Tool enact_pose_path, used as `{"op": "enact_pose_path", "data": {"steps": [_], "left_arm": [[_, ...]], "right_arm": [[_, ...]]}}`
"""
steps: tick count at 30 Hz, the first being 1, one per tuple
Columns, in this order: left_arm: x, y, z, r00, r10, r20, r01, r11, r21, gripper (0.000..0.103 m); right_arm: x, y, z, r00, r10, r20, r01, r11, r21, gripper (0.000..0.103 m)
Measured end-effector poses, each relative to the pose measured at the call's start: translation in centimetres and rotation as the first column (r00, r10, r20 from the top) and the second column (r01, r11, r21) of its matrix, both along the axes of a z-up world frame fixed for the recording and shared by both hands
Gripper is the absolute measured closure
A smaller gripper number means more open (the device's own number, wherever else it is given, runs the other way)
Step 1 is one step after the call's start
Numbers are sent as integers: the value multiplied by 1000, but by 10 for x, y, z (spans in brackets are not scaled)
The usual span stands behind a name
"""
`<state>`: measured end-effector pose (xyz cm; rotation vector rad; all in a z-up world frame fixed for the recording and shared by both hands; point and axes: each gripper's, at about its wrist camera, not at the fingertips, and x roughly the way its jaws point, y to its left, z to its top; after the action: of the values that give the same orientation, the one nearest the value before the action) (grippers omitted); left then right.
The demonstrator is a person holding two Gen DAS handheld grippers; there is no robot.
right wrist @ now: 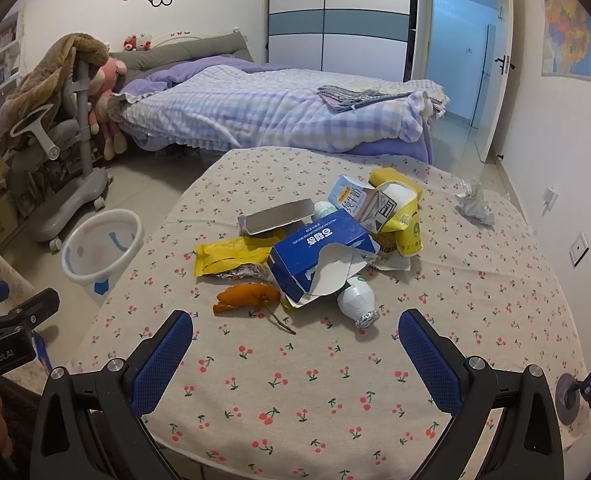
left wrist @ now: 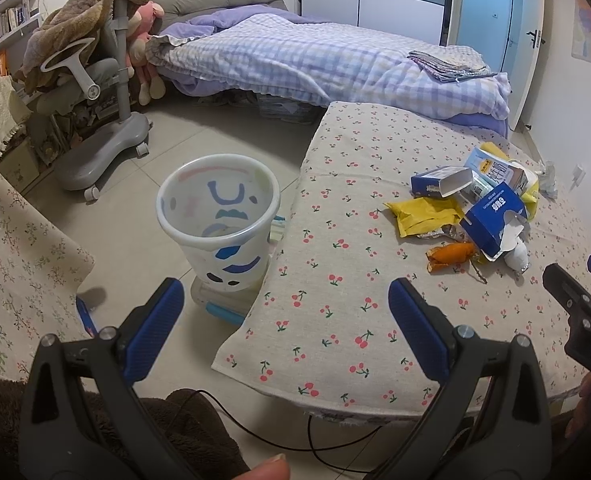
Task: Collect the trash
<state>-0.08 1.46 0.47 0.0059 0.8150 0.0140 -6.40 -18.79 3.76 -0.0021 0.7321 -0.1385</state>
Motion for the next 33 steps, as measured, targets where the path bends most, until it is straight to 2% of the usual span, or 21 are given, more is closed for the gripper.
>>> {"op": "enact_pose_path", "data": {"steps": [27,30,33], "left_arm": [[0,-6,3,1000,-5,0,5,1000,7,1],[3,-9,4,1000,-23,0,23,1000,-6,1],[13,-21,4,997,-76,-25,76,997,19,1]], "right_arm": [[-1,-3,0,1000,4,-4,-4,1000,3,0],[-1,-13,8,1000,-11,-2,11,1000,15,0],[3,-32,14,998,-51,-23,52,998,24,0]]}}
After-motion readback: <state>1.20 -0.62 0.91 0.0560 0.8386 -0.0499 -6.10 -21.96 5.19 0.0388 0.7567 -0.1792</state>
